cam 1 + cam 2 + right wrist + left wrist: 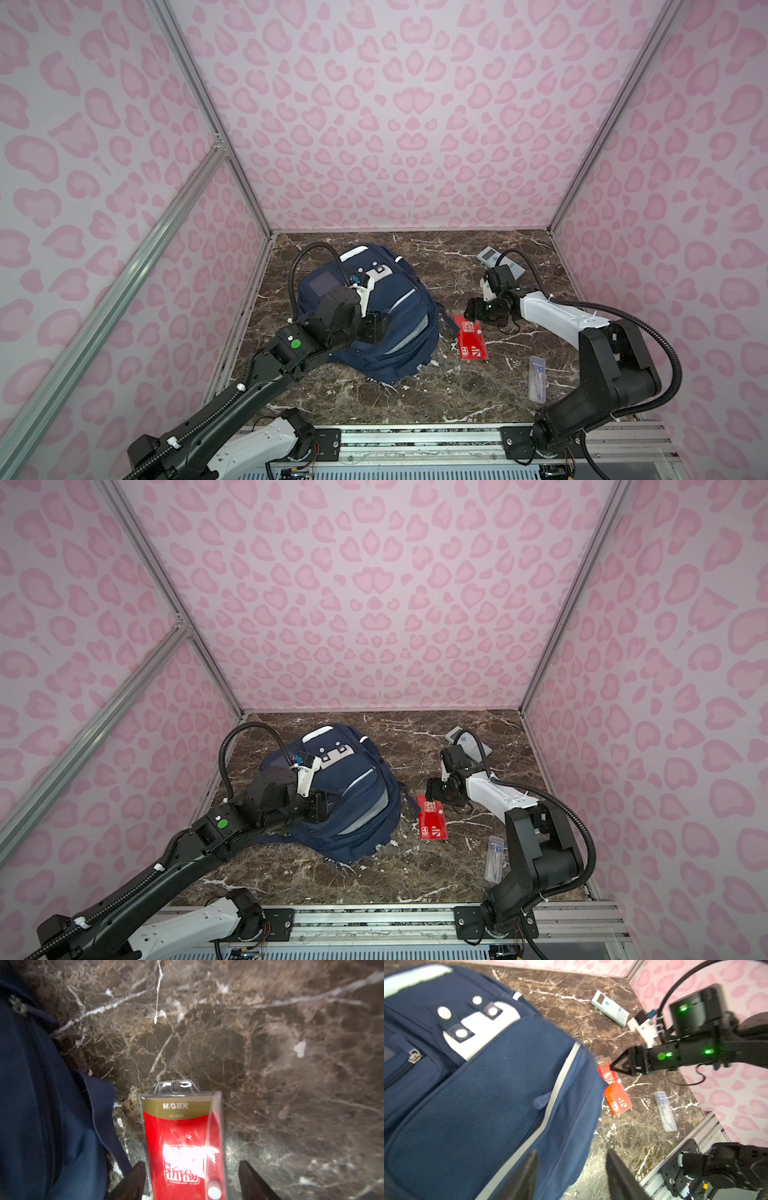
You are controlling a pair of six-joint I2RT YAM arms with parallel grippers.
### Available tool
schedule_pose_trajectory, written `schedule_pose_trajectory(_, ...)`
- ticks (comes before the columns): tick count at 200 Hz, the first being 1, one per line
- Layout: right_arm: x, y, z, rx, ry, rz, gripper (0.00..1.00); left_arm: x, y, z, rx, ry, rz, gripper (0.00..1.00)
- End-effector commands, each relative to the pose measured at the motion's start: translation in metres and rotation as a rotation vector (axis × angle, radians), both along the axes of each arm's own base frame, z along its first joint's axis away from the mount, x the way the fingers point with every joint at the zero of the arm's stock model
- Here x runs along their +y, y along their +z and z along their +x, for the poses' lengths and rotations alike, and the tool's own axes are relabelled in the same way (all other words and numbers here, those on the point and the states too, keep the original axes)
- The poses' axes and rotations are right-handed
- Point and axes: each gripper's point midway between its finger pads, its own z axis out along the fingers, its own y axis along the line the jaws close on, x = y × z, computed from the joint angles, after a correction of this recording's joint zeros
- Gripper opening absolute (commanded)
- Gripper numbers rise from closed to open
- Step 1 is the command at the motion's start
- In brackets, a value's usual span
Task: Pack books, pencil case, and school supplies into a backpack
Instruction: Close the student bag at the center of the table.
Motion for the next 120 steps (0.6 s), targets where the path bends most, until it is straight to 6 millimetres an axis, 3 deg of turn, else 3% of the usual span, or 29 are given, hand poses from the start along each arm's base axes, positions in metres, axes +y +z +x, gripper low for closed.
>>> schedule_pose_trajectory(1,0.009,0.0,-0.002,-0.031,-0.03,0.087,0.73,-0.02,0.004,0.0,-0.015,0.019,-0.034,0.59)
schedule_pose_trajectory(11,0.003,-0.004,-0.01,-0.033,-0.058,0.085,0.73,-0.044,0.0,-0.006,-0.009,-0.024,-0.063,0.51)
schedule_pose_trajectory(31,-0.007,-0.009,-0.023,-0.042,-0.097,0.12,0.7,-0.097,-0.02,-0.017,0.048,-0.129,-0.093,0.46)
schedule_pose_trajectory(55,-0.02,-0.013,-0.028,-0.049,-0.13,0.128,0.67,-0.151,-0.049,-0.01,0.077,-0.182,-0.029,0.38)
schedule_pose_trajectory(84,-0.023,-0.021,-0.027,-0.049,-0.144,0.184,0.61,-0.183,-0.09,0.029,0.051,-0.084,0.139,0.12)
schedule_pose_trajectory(101,-0.032,-0.028,-0.028,-0.04,-0.17,0.188,0.6,-0.201,-0.126,0.04,0.106,-0.096,0.159,0.08)
schedule_pose_trajectory(106,-0.035,-0.031,-0.03,-0.033,-0.181,0.197,0.6,-0.212,-0.121,0.046,0.099,-0.099,0.128,0.08)
schedule_pose_trajectory(120,-0.036,-0.033,-0.032,-0.029,-0.189,0.235,0.57,-0.229,-0.142,0.047,0.136,-0.119,0.125,0.07)
